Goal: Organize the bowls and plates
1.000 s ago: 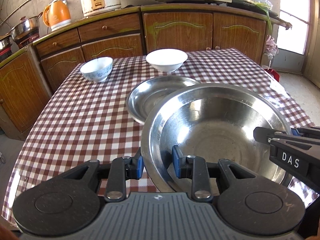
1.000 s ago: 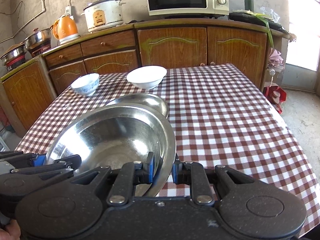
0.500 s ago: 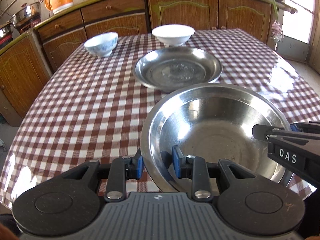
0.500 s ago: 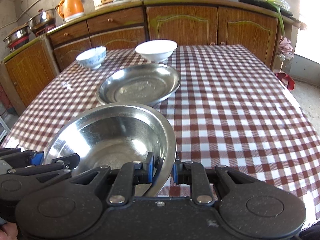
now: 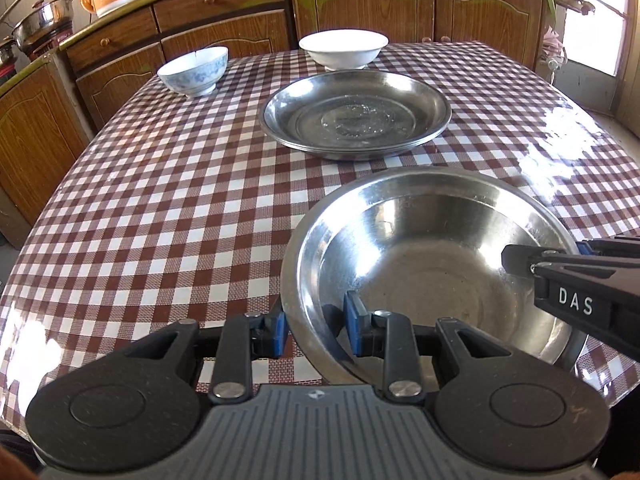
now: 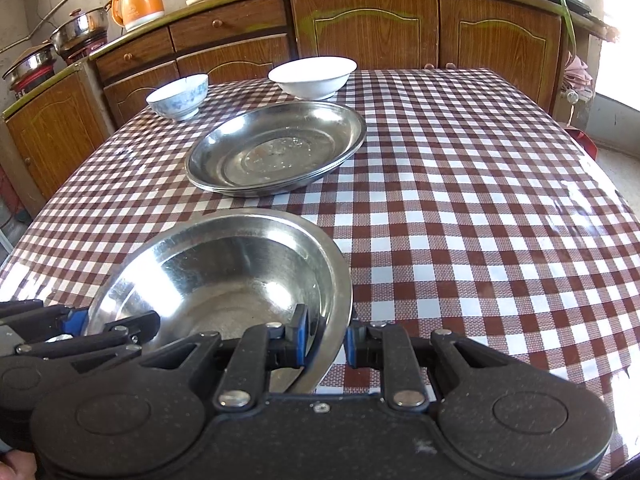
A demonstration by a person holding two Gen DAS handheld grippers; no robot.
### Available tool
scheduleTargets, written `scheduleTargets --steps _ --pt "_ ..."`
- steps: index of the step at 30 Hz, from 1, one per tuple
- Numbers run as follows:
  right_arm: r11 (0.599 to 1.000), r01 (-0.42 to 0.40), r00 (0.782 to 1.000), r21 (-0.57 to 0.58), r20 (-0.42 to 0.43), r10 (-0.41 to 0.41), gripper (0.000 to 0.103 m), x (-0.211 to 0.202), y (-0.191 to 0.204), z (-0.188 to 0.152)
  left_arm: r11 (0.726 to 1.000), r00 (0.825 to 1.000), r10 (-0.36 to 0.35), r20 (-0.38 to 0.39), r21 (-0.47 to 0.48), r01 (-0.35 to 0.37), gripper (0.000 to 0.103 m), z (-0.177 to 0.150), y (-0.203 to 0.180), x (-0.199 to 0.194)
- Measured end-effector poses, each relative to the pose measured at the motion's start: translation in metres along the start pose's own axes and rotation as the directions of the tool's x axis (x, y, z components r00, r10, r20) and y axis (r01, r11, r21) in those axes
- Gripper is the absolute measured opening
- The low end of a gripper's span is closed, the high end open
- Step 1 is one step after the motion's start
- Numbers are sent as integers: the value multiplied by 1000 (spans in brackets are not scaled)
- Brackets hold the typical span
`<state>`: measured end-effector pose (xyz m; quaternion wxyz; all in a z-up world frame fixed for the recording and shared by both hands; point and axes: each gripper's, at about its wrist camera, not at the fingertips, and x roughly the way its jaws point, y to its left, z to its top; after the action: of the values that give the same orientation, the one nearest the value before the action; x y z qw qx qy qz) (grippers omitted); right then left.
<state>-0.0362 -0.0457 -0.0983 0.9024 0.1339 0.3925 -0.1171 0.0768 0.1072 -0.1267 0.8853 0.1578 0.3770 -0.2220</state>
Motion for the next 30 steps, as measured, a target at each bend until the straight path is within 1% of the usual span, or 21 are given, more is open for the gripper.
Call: scheduleTargets --steps 6,8,12,13,14,17,22,28,30 --pt "1000 1 1000 -1 -5 -1 26 2 2 -3 1000 1000 5 15 3 -5 29 -1 1 1" --pt "1000 -5 1000 -2 -4 5 31 2 3 -3 1000 1000 3 15 1 -3 30 -2 2 1" --pt "1000 -9 1000 -1 2 9 32 -1 3 -4 1000 1000 -10 3 -22 10 34 -3 6 1" --pt "1000 -9 1000 2 7 9 34 -3 3 -3 1000 1000 -10 2 -27 10 34 -3 6 1" --pt "1000 -10 1000 4 15 9 40 -5 2 -2 999 1000 -10 1 -32 10 35 -2 7 0" --pt "1000 1 999 4 48 -2 46 -14 1 2 999 1000 0 -5 -43 0 37 2 9 -3" --pt "1000 8 996 0 91 -8 49 -26 1 7 997 1000 20 -22 -74 -21 46 7 14 -7" --pt "1000 10 992 -4 123 -9 52 -38 2 15 994 999 38 -8 -105 -39 48 15 19 -18" --pt "1000 5 992 -4 129 -5 53 -41 2 17 992 999 39 -2 -116 -39 51 19 21 -21"
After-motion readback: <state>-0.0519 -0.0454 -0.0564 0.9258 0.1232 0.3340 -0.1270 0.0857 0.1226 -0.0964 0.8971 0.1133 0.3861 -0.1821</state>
